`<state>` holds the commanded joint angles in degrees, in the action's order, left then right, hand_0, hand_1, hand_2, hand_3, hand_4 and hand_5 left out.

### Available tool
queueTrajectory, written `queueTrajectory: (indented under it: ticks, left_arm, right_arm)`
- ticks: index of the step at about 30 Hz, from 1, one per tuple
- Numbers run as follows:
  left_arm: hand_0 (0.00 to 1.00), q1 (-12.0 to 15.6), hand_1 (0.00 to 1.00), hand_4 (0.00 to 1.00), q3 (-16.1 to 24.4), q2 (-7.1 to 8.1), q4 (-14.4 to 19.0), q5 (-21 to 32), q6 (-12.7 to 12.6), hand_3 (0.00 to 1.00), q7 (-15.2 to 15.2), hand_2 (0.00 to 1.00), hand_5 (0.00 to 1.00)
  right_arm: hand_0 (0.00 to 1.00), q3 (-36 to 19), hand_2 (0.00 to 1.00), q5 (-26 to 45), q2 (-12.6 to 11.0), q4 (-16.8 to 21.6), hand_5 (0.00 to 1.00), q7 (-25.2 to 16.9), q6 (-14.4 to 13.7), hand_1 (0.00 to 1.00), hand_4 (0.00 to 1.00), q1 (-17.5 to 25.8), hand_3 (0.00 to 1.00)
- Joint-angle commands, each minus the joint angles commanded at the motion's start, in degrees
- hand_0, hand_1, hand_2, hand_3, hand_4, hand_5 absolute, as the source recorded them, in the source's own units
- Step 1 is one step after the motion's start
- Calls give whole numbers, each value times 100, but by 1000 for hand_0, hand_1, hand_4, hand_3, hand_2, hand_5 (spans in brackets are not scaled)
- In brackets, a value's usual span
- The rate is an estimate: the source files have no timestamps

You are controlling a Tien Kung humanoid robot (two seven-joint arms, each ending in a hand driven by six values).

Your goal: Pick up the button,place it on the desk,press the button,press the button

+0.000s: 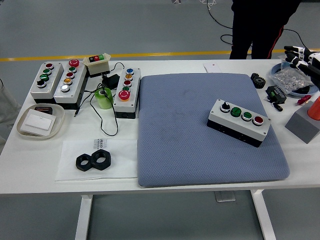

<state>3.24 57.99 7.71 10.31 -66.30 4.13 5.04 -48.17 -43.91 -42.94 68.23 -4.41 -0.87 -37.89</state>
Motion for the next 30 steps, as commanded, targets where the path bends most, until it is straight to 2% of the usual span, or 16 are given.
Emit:
queueTrajectory:
  ticks: [1, 2, 7, 8, 13, 14, 25, 26, 30]
  left_arm:
    - [742, 3, 913, 608, 3, 1, 0, -5, 0, 942, 1, 984, 998]
    - [742, 13, 913, 610, 13, 5, 0, -23, 4, 943, 1, 984, 998]
    - [742, 39, 913, 610, 10, 12, 0, -27, 9, 943, 1, 984, 998]
    - [742, 41, 913, 611, 15, 14, 0, -38, 11, 945, 2, 984, 998]
    - [742, 32, 913, 611, -12, 17, 0, -8, 8, 945, -7, 984, 998]
    - [742, 28, 913, 612, -24, 18, 0, 5, 7, 943, -11, 985, 998]
    - [742, 17, 913, 613, -47, 12, 0, 37, 9, 943, -16, 985, 998]
    - [742, 17, 913, 611, -45, 12, 0, 37, 9, 943, -16, 985, 998]
    - [742, 10, 913, 611, -48, 10, 0, 43, 6, 943, -18, 985, 998]
  right_arm:
    - [959, -5, 934, -21, -3, 9, 681, 29, -12, 931, 604, -2, 940]
    - [929, -44, 886, -84, -19, 52, 513, 83, -45, 895, 596, -2, 881]
    - [929, -80, 886, -444, -78, 133, 513, 181, 8, 895, 596, -25, 881]
    - [925, -88, 872, -505, -88, 142, 473, 190, 39, 887, 613, -36, 866]
    - [925, -92, 872, -654, -114, 106, 473, 222, 143, 887, 613, -57, 866]
    - [928, -94, 871, -652, -115, 99, 500, 224, 152, 887, 636, -57, 862]
    - [931, -121, 870, -710, -133, 96, 482, 234, 216, 887, 622, -84, 862]
    - [933, -119, 870, -713, -133, 96, 517, 235, 219, 887, 626, -85, 861]
    - [933, -122, 870, -724, -135, 102, 517, 243, 229, 887, 626, -95, 861]
